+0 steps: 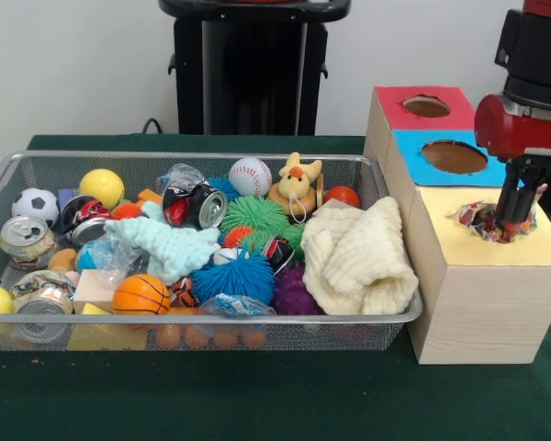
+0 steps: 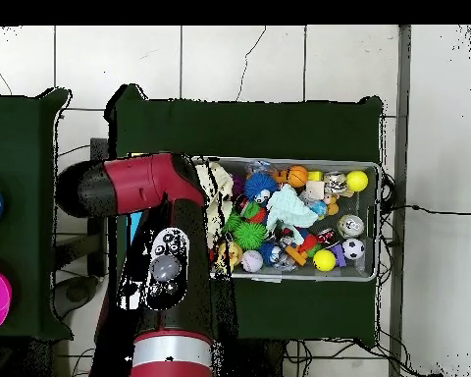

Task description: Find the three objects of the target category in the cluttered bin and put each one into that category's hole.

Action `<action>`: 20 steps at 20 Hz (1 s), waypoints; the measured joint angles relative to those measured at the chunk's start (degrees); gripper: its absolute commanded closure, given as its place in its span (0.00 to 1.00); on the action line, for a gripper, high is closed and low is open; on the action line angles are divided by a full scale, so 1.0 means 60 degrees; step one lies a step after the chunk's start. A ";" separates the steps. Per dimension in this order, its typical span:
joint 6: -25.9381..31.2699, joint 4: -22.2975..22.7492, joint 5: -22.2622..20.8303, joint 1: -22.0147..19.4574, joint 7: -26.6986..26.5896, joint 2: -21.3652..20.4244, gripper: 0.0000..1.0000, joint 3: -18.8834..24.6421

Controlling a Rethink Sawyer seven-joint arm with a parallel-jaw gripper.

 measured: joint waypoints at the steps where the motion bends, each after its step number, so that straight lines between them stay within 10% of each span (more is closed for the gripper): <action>1: 0.0000 -0.0072 0.0000 0.0002 0.0000 -0.0001 1.00 -0.0003; 20: 0.0661 -0.0627 0.0012 0.0878 0.0000 -0.0455 1.00 -0.1242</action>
